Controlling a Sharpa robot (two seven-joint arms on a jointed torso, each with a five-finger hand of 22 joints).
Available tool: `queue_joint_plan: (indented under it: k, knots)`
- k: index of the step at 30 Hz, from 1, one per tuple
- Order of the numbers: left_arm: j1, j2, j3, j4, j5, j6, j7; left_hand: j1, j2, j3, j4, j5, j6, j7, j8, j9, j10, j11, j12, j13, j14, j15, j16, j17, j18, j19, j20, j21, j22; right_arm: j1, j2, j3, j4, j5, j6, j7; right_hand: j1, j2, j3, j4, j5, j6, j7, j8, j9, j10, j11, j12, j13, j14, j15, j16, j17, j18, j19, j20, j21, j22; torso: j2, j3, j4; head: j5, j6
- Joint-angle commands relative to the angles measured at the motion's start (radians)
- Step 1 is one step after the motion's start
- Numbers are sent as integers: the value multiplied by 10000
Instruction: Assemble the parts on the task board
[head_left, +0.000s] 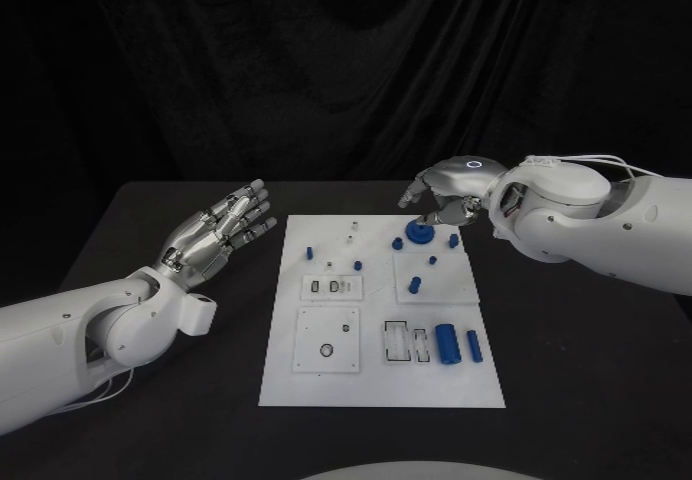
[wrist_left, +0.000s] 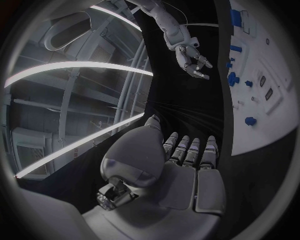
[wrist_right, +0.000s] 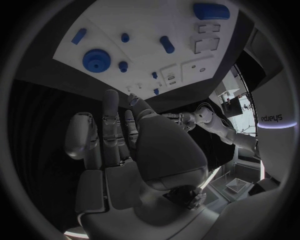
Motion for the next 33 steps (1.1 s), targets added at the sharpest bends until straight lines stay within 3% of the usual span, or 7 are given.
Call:
queue_joint_plan:
  k: [1,3,9,21,25,29,33]
  knots:
    - [33,-5,11,45,-84,-42,1660,105,-6,51,-2,82,78,-16,48,8,-10,25,44,0,-82,-20,-45,-12,190,-70,-30,-41,-14,2,74,5,-96,-990,344,-652,-96,-72,97,23,-112,8,-47,-61,19,111,-1,-53,16,88,7,100,57,-201,90,33,86,144,343,-89,193,-158,126]
    - [34,-10,11,60,-87,-34,1676,121,-8,61,-2,112,83,-13,47,8,-16,32,56,0,-95,-26,-51,-15,190,-79,-30,-49,-18,-13,128,4,-178,-1030,350,-662,-204,-116,127,85,-248,4,-44,-99,32,174,7,-59,29,101,24,174,97,-221,135,49,159,272,471,-143,298,-300,242]
    - [36,-63,11,119,-89,-26,1708,154,-10,81,-3,162,90,-7,47,9,-31,57,80,-2,-124,-43,-64,-22,190,-105,-39,-68,-27,-65,167,4,-260,-1067,374,-607,-389,-203,209,209,-482,-53,-36,-204,59,404,5,-31,71,219,59,455,459,-262,235,92,308,547,685,-239,466,-528,402]
    - [37,-152,11,216,-90,-1,1751,189,-14,98,-5,203,102,5,48,10,-34,88,114,0,-146,-61,-74,-26,190,-136,-56,-89,-37,-215,-29,4,-45,-1080,486,-517,-582,-330,330,352,-536,-98,-125,-350,104,721,-38,3,149,243,61,626,643,-279,261,102,399,724,888,-314,563,-755,534]
    - [37,-151,10,183,-90,29,1752,202,-15,104,-6,220,105,9,48,10,-34,100,126,1,-152,-58,-77,-27,189,-142,-59,-94,-39,-251,-81,4,14,-1080,472,-451,-570,-405,508,347,-95,149,-91,-299,228,861,-63,-10,208,226,37,663,679,-281,252,86,421,789,895,-319,556,-752,520]
    - [36,-148,10,169,-90,76,1741,205,-14,106,-6,225,95,10,47,9,-37,104,128,0,-154,-55,-77,-28,189,-146,-59,-96,-40,-287,-147,4,72,-1080,405,-367,-587,-566,803,323,667,414,-75,-211,426,1038,-99,10,320,231,-4,707,745,-289,264,52,453,883,912,-332,542,-712,510]
    - [36,-157,10,154,-90,112,1728,205,-14,106,-6,225,95,10,47,9,-37,104,128,0,-154,-55,-77,-28,189,-146,-59,-96,-40,-308,-213,4,114,-1080,385,-347,-640,-654,938,333,854,489,-63,-190,520,966,-90,-36,364,212,0,699,736,-283,234,46,436,871,925,-335,545,-712,493]
